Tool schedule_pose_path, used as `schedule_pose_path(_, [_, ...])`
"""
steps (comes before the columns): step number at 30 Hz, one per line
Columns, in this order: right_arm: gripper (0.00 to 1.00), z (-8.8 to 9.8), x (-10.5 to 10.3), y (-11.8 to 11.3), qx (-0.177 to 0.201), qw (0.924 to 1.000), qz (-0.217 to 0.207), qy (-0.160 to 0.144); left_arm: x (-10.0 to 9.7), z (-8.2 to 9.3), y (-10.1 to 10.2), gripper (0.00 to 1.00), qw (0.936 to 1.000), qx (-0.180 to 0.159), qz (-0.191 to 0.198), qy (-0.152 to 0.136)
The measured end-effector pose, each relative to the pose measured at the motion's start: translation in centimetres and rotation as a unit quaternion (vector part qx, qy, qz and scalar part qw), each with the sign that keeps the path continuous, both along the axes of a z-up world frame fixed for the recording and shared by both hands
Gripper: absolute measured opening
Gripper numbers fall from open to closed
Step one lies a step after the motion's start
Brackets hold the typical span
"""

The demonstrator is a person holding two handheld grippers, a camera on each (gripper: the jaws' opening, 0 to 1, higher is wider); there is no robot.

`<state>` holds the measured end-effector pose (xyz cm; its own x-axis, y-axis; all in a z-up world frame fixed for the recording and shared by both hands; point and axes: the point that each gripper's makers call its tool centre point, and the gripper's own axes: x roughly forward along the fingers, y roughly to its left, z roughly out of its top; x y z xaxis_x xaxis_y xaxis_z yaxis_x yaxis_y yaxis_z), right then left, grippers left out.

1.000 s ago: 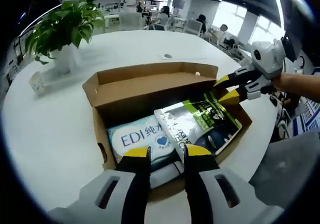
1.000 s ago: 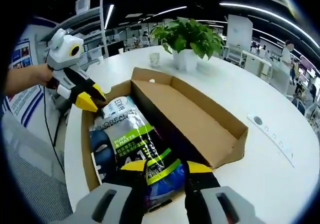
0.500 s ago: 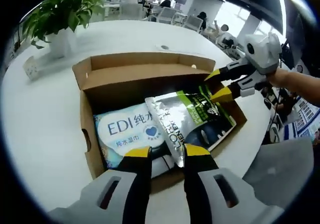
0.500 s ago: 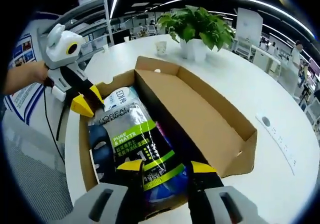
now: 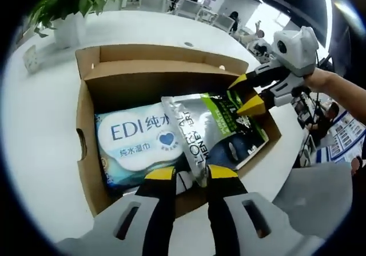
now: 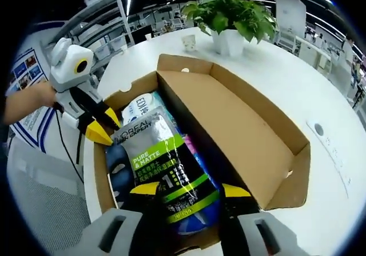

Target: Operate the shoe box by opening the lid, removing the specified soft item, and placing it in the target area until the item is outside and the box remains undamaged.

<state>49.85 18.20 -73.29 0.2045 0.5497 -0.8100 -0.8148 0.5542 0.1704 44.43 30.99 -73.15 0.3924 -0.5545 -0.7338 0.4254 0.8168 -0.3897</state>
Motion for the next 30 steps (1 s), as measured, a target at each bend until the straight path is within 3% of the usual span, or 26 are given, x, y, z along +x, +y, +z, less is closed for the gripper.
schedule_pose_path(4, [0.32, 0.1, -0.3, -0.1, 0.012, 0.9997, -0.011, 0.016, 0.2, 0.2, -0.2, 0.08, 0.9999, -0.010, 0.003, 0.000])
schedule_pose_path(8, [0.19, 0.4, -0.1, -0.7, 0.016, 0.9995, -0.023, 0.015, 0.5, 0.4, 0.1, 0.00, 0.9999, -0.006, 0.010, -0.008])
schedule_pose_path(16, [0.00, 1.2, -0.7, -1.1, 0.040, 0.9981, -0.042, 0.023, 0.4, 0.6, -0.1, 0.00, 0.9999, -0.002, 0.011, -0.012])
schedule_pose_path(24, [0.00, 1.9, -0.8, -1.1, 0.028, 0.9993, -0.021, -0.013, 0.0, 1.6, -0.4, 0.00, 0.9998, -0.002, 0.010, -0.019])
schedule_pose_path(30, [0.00, 3.1, -0.5, -1.3, 0.038, 0.9985, -0.027, -0.028, -0.2, 2.6, -0.5, 0.00, 0.9995, -0.002, 0.013, -0.028])
